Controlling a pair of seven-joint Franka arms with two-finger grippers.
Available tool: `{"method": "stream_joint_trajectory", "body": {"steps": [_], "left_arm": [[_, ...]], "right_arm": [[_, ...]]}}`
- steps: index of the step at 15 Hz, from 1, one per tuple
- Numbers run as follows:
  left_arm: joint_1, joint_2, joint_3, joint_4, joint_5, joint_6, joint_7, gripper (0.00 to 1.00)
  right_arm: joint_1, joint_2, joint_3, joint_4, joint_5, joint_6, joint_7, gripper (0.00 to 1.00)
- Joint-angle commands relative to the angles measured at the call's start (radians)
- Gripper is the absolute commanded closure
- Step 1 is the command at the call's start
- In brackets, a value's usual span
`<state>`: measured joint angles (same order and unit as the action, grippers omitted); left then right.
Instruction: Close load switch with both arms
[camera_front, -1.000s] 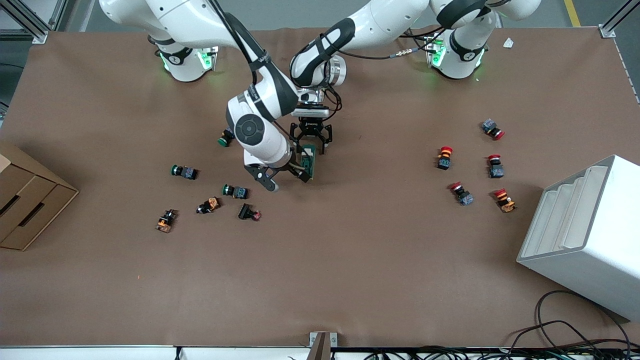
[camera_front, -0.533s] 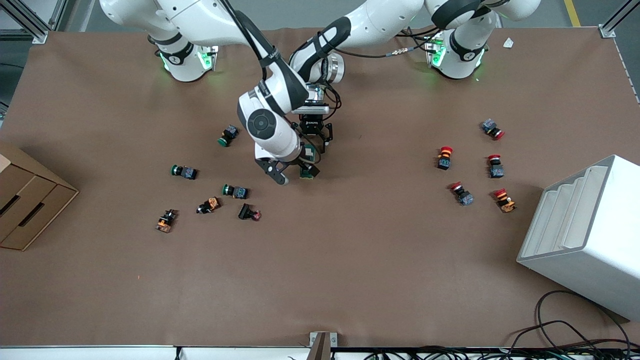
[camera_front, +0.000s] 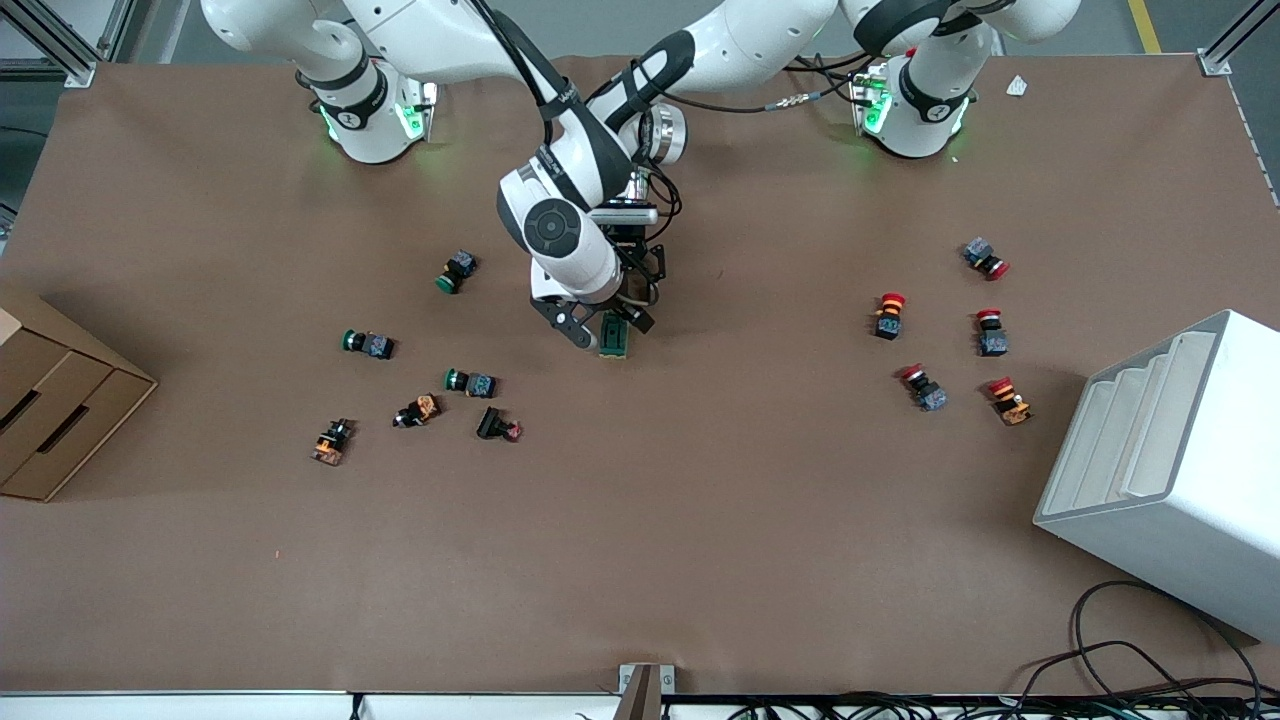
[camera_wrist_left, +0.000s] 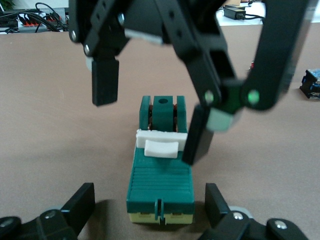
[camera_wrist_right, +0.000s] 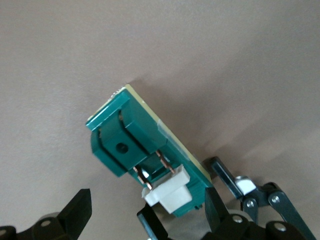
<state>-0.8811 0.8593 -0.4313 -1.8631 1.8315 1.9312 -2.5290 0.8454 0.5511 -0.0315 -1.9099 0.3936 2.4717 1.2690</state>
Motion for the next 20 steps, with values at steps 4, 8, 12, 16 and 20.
{"method": "stream_joint_trajectory", "body": {"steps": [4,8,12,16,20], "left_arm": [[-0.007,0.069,0.002,0.012,-0.005,0.034,-0.005,0.03],[-0.007,0.069,0.002,0.024,-0.008,0.034,-0.016,0.03],[-0.006,0.069,0.002,0.027,-0.008,0.035,-0.019,0.03],[-0.006,0.069,0.002,0.03,-0.008,0.035,-0.019,0.03],[-0.006,0.067,0.0,0.044,-0.009,0.035,-0.019,0.03]], "right_arm": [[0.017,0.032,-0.008,-0.017,0.031,0.091,0.004,0.0],[0.015,0.035,-0.008,-0.005,0.12,0.101,0.004,0.0],[0.015,0.035,-0.008,0.023,0.139,0.09,0.036,0.0],[0.006,0.035,-0.01,0.051,0.139,0.087,0.041,0.0],[-0.012,0.035,-0.01,0.084,0.139,0.085,0.039,0.0]]}}
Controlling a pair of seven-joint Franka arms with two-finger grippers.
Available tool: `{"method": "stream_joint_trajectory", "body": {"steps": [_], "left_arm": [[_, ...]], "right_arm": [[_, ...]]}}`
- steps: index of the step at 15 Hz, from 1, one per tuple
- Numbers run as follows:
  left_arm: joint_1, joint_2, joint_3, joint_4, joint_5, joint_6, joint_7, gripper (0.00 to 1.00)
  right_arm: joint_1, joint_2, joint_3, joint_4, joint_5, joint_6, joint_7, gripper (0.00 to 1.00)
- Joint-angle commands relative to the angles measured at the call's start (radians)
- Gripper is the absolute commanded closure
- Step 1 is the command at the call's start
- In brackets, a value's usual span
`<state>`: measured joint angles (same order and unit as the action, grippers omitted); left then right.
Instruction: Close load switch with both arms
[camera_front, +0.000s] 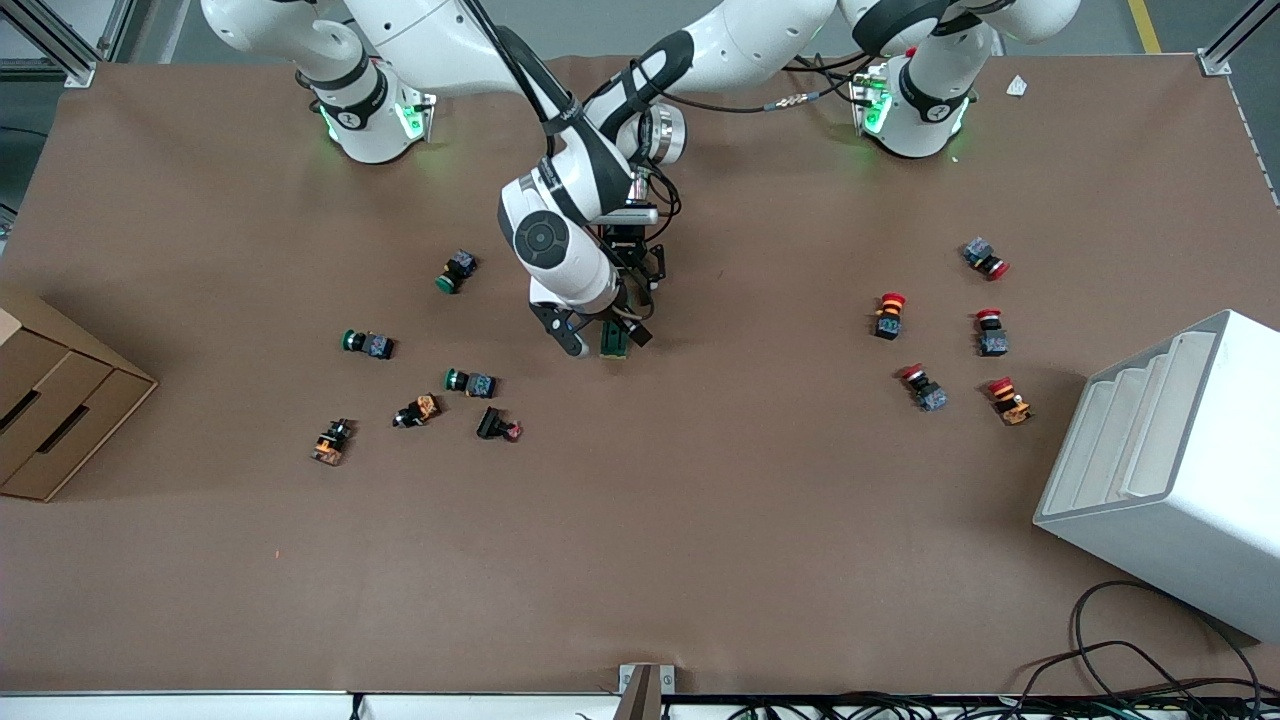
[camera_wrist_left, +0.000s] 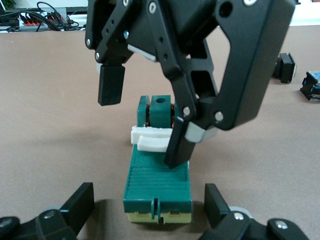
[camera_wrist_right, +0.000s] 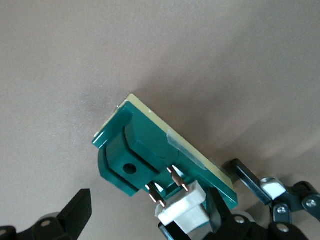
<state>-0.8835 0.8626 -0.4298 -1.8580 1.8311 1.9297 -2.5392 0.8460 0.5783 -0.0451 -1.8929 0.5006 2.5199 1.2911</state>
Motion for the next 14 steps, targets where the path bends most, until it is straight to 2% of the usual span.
{"method": "stream_joint_trajectory", "body": {"steps": [1,6,9,14], "left_arm": [[-0.003,0.064,-0.001,0.04,-0.01,0.037,-0.009,0.03],[-0.003,0.064,-0.001,0.045,-0.015,0.037,-0.01,0.02],[-0.003,0.064,-0.001,0.051,-0.016,0.037,-0.024,0.02],[-0.003,0.064,-0.001,0.051,-0.016,0.037,-0.024,0.01]], "right_arm": [[-0.019,0.008,0.004,0.074,0.032,0.037,0.016,0.0],[-0.03,0.008,0.004,0.086,0.03,0.034,0.014,0.0],[-0.041,0.009,0.002,0.119,0.029,-0.033,0.016,0.0],[-0.041,0.026,0.002,0.126,0.023,-0.032,0.017,0.0]]}}
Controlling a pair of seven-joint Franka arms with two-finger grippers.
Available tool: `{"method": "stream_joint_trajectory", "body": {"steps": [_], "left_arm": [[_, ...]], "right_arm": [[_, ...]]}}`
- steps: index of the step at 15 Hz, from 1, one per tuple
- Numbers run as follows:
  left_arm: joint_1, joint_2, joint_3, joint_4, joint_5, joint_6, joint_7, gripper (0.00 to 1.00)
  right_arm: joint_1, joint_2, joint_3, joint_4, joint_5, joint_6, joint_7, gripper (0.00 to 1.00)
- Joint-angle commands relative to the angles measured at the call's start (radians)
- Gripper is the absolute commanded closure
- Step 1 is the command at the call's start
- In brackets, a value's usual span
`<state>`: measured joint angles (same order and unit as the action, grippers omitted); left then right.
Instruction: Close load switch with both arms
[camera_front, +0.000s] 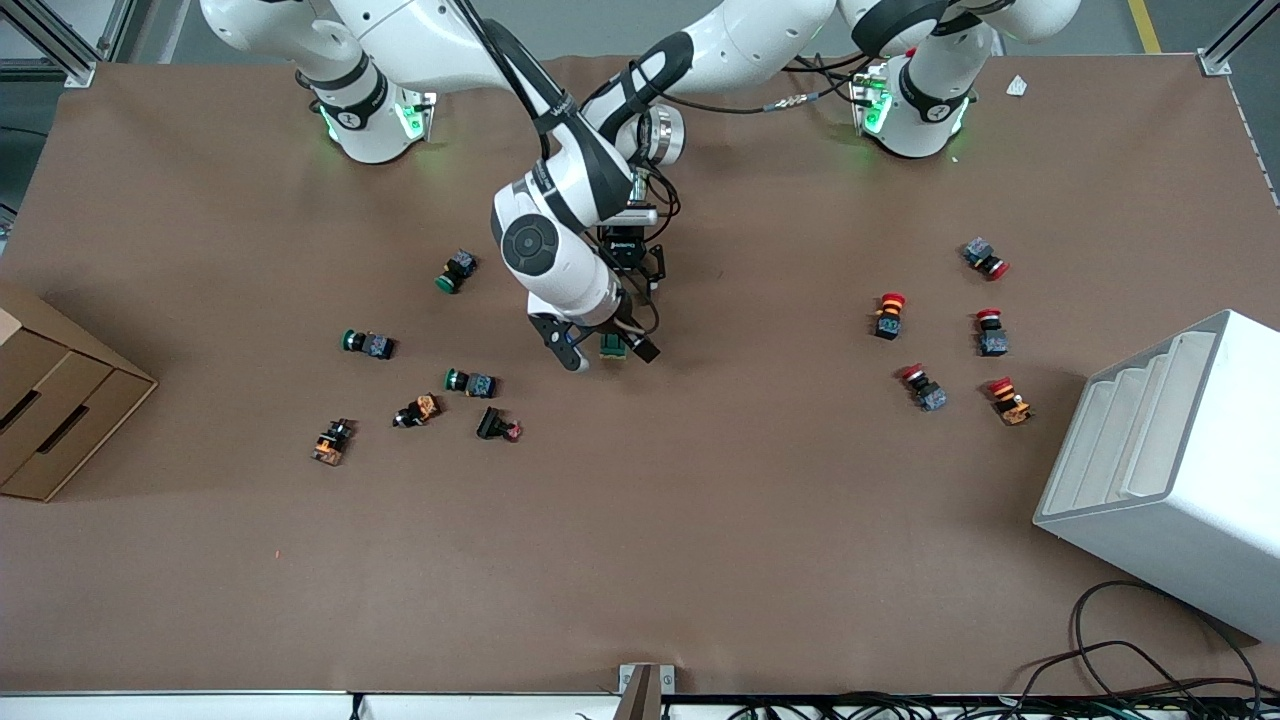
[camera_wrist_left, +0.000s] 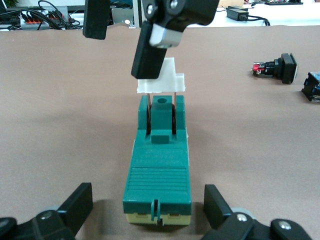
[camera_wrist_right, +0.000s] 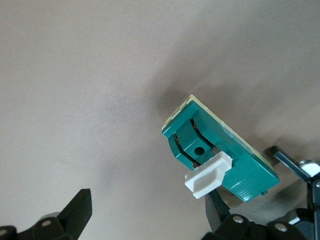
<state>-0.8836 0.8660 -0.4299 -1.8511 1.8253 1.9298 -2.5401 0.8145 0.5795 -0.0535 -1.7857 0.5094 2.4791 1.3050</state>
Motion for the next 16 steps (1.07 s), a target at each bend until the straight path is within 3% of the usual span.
{"method": "stream_joint_trajectory", "body": {"steps": [1,16], "left_arm": [[-0.003,0.061,-0.001,0.044,-0.011,0.037,-0.023,0.01],[-0.003,0.062,-0.001,0.039,-0.011,0.037,-0.023,0.01]], "right_arm": [[-0.009,0.028,0.011,0.023,0.012,0.009,0.002,0.0],[-0.058,0.083,0.007,0.088,-0.008,0.007,-0.052,0.0]]}}
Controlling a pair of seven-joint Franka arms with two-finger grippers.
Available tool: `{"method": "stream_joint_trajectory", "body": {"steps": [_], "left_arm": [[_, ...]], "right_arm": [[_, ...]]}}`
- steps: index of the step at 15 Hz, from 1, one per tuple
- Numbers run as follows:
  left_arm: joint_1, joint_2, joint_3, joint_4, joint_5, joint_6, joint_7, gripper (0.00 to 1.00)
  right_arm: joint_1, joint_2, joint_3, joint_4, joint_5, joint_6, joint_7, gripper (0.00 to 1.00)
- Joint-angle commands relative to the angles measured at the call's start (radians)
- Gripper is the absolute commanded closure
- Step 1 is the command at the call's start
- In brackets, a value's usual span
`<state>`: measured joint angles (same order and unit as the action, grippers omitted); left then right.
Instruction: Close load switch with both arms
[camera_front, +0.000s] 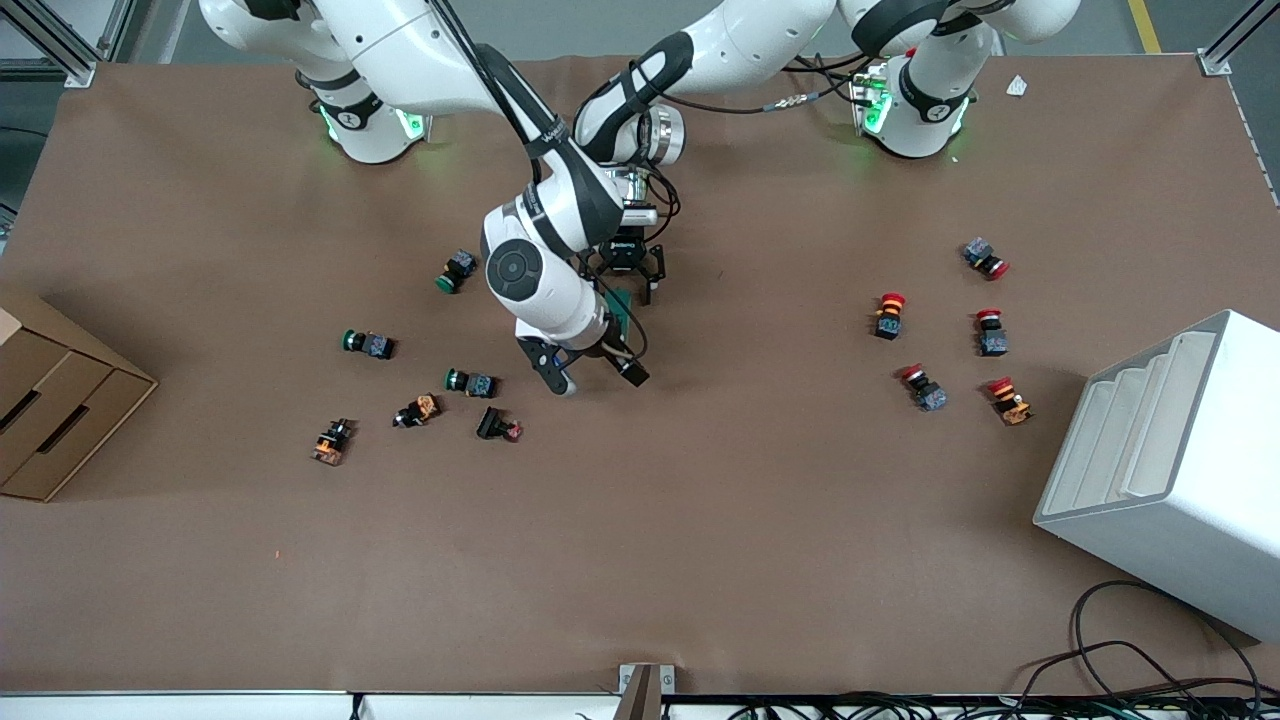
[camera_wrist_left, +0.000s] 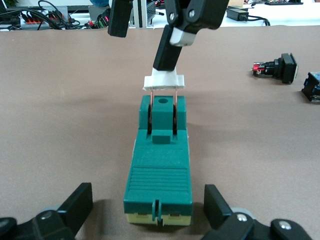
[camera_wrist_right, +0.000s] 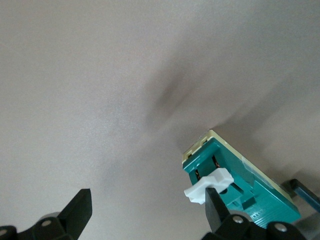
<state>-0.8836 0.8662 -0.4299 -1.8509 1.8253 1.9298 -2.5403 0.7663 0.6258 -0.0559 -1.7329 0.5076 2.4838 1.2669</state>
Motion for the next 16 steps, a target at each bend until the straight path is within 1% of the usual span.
{"method": "stream_joint_trajectory", "body": {"steps": [1,6,10,14,16], "left_arm": [[-0.003,0.062,-0.001,0.039,-0.011,0.037,-0.023,0.01],[-0.003,0.062,-0.001,0.038,-0.011,0.037,-0.023,0.01],[-0.003,0.062,-0.001,0.036,-0.011,0.037,-0.021,0.01],[-0.003,0.059,-0.001,0.038,-0.011,0.037,-0.021,0.01],[-0.003,0.057,-0.001,0.038,-0.011,0.037,-0.023,0.01]], "right_arm": [[-0.008,0.046,0.008,0.041,-0.008,0.006,-0.012,0.0],[-0.018,0.078,0.008,0.058,-0.038,0.009,-0.02,0.0],[-0.024,0.123,0.007,0.105,-0.04,0.01,-0.027,0.0],[-0.061,0.117,0.007,0.136,-0.04,-0.011,-0.052,0.0],[-0.082,0.104,0.005,0.151,-0.047,-0.066,-0.058,0.0]]}}
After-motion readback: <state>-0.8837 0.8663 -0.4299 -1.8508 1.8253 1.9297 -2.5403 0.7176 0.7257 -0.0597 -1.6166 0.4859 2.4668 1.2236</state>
